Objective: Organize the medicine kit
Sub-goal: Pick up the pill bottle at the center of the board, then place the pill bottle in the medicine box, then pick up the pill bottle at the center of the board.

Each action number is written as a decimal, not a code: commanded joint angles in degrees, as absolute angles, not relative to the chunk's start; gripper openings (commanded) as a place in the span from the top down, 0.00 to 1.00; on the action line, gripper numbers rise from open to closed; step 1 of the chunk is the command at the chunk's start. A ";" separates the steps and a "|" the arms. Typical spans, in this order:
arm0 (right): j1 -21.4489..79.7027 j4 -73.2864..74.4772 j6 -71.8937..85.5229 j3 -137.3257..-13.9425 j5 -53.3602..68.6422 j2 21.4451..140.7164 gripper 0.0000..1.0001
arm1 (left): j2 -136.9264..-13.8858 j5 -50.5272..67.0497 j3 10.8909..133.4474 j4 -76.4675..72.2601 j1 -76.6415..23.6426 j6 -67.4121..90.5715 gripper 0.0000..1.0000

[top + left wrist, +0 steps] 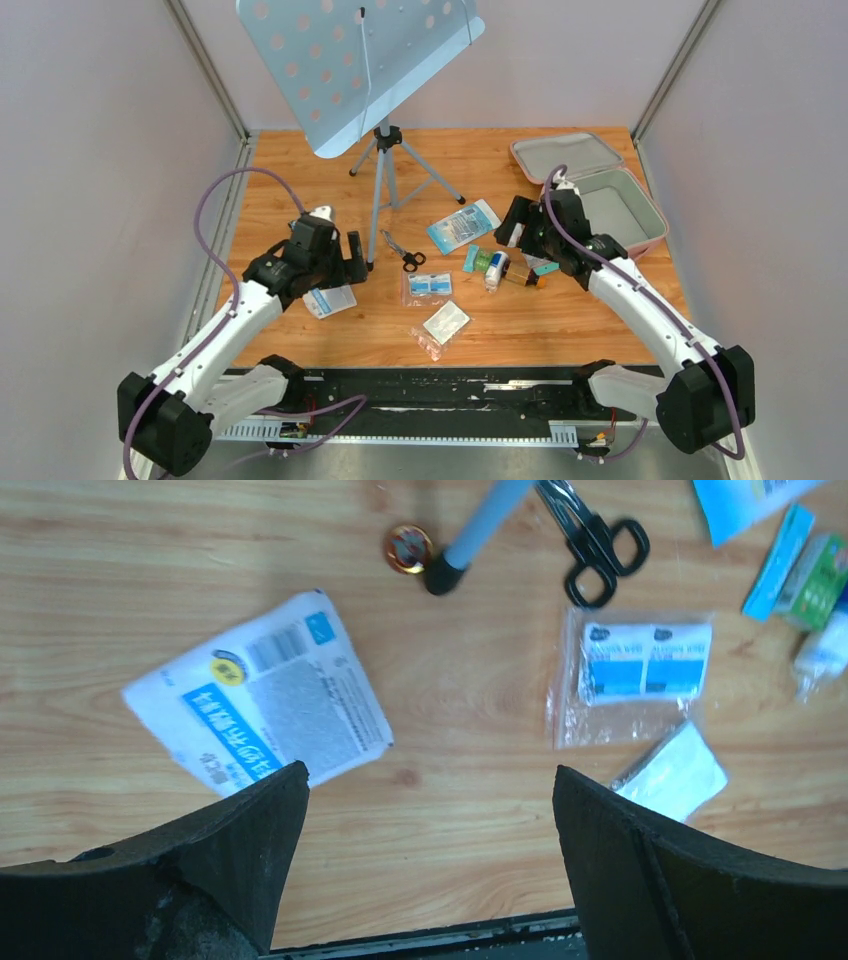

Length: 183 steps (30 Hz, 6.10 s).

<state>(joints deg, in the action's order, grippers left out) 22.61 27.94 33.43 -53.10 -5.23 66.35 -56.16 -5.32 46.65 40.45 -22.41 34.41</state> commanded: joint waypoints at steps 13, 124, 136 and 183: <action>22.85 32.35 28.46 -49.30 -9.86 70.62 0.28 | -57.30 -16.95 46.22 31.47 -37.79 34.05 0.00; 8.53 26.52 19.36 -67.99 -1.94 79.18 0.24 | -59.44 -14.96 52.03 32.32 -37.80 32.03 0.00; 14.53 26.04 26.38 -70.46 -3.54 94.78 0.34 | -57.37 -15.70 50.93 32.61 -37.81 32.99 0.00; -2.99 25.89 13.88 -72.86 -13.05 84.02 0.61 | -57.59 -14.74 51.42 31.75 -37.81 32.51 0.00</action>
<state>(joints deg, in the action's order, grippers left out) 0.40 26.85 16.58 -74.52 -10.04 82.08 -58.19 -15.03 50.63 33.43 -37.54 32.25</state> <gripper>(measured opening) 0.436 0.998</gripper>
